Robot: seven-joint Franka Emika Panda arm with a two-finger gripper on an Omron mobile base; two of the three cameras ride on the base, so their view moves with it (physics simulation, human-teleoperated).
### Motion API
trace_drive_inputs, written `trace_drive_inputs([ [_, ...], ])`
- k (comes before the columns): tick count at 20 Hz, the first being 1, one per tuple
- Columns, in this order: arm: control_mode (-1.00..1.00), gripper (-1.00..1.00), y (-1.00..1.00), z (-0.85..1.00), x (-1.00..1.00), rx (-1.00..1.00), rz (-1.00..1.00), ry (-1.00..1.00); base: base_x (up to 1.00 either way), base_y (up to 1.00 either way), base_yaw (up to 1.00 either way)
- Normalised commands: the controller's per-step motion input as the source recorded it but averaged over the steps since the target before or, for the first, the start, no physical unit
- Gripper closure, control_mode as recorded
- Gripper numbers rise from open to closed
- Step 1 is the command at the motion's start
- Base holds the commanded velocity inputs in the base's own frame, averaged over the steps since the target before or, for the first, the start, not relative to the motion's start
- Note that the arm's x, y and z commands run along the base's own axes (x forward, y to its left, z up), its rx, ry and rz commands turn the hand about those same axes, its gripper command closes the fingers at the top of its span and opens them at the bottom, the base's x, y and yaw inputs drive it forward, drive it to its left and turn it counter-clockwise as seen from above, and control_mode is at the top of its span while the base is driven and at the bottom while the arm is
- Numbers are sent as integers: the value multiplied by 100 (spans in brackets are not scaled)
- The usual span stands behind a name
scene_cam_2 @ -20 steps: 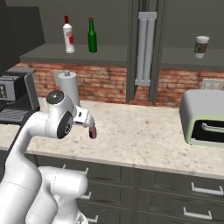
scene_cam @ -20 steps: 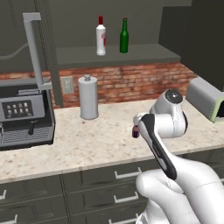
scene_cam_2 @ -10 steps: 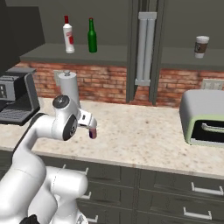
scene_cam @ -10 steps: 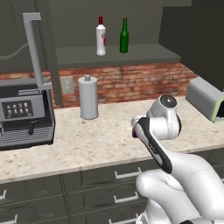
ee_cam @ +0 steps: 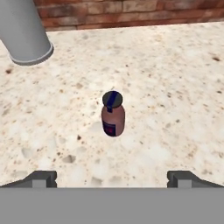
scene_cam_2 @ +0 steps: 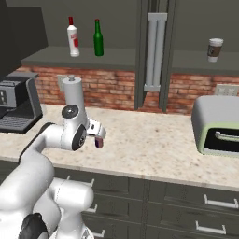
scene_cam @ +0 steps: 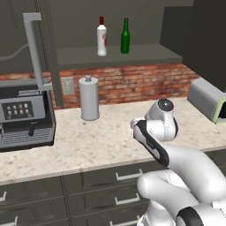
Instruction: Sort all alcoholic drinks to one cabinet, and non-alcoholic drinks to the other.
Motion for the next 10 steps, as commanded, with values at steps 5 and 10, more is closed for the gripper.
trace_drive_inputs([
  [5,-100,-100,0,-12,19,0,0,0,0,0,0],
  [10,-100,-100,0,-12,17,1,0,0,0,0,0],
])
